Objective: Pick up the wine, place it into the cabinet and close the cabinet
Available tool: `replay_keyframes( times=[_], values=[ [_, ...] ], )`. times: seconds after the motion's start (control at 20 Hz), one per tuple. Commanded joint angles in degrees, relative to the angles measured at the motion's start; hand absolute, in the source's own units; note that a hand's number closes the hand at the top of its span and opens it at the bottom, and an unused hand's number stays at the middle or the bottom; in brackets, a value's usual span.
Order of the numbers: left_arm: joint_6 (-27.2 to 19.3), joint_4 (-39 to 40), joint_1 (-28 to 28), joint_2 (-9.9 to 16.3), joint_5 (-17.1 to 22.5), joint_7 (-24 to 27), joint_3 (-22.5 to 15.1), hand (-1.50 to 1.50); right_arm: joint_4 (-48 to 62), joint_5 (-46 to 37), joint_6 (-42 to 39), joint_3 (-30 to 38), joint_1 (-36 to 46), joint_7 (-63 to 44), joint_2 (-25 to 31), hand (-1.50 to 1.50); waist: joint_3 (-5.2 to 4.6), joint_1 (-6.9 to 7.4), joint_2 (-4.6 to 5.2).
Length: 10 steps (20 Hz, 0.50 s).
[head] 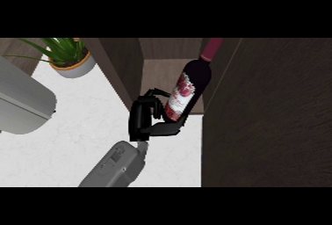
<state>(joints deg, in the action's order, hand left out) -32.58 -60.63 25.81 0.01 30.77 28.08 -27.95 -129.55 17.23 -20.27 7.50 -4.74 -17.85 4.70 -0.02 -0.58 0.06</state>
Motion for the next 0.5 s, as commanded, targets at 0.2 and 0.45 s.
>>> replay_keyframes(
  times=[0.2, 0.45],
  values=[
    [5.24, 11.93, 1.25, -0.01, 9.81, 10.19, 0.16, 1.5, -1.89, 3.23, 1.02, 1.7, 1.56, -3.43, 1.37, -1.5, -0.02, -0.34, 0.1],
    [11.67, 15.59, 2.98, -0.01, 14.01, 12.66, 2.81, 1.5, 0.43, 0.17, 1.68, -0.4, 2.4, -2.03, -0.27, -1.5, -0.02, -0.17, 0.1]
  ],
)
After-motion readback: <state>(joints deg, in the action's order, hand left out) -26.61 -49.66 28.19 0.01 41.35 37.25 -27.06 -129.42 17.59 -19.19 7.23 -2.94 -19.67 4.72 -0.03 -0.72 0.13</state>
